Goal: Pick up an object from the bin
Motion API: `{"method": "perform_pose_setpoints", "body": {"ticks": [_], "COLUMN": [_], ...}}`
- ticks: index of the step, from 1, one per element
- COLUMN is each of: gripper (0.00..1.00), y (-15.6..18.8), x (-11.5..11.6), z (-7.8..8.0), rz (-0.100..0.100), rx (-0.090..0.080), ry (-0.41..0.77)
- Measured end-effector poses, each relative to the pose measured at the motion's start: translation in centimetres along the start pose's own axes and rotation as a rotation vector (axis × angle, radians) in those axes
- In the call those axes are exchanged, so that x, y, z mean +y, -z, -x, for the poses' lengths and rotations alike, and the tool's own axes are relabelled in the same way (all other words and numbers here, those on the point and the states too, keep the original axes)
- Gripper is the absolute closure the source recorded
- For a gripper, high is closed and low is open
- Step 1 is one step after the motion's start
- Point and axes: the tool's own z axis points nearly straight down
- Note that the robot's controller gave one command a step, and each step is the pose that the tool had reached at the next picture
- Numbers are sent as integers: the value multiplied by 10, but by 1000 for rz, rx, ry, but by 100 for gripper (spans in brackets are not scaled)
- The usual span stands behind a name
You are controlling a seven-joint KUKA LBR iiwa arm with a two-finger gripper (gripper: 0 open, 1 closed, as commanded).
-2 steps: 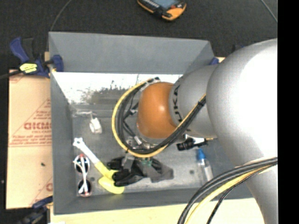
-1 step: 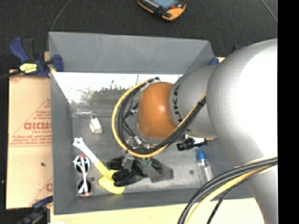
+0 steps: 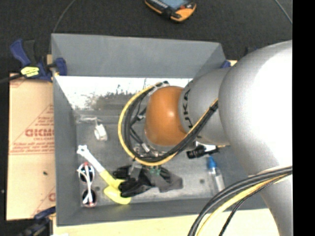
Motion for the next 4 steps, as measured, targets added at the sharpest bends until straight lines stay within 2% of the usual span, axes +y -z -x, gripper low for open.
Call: {"method": "perform_pose_setpoints", "body": {"ticks": [2, 4], "gripper": [100, 100], "y": [33, 82], "x": [-1, -1], "z": [-2, -1], "rz": [-4, -2], "rx": [10, 7], "ry": [1, 4]}}
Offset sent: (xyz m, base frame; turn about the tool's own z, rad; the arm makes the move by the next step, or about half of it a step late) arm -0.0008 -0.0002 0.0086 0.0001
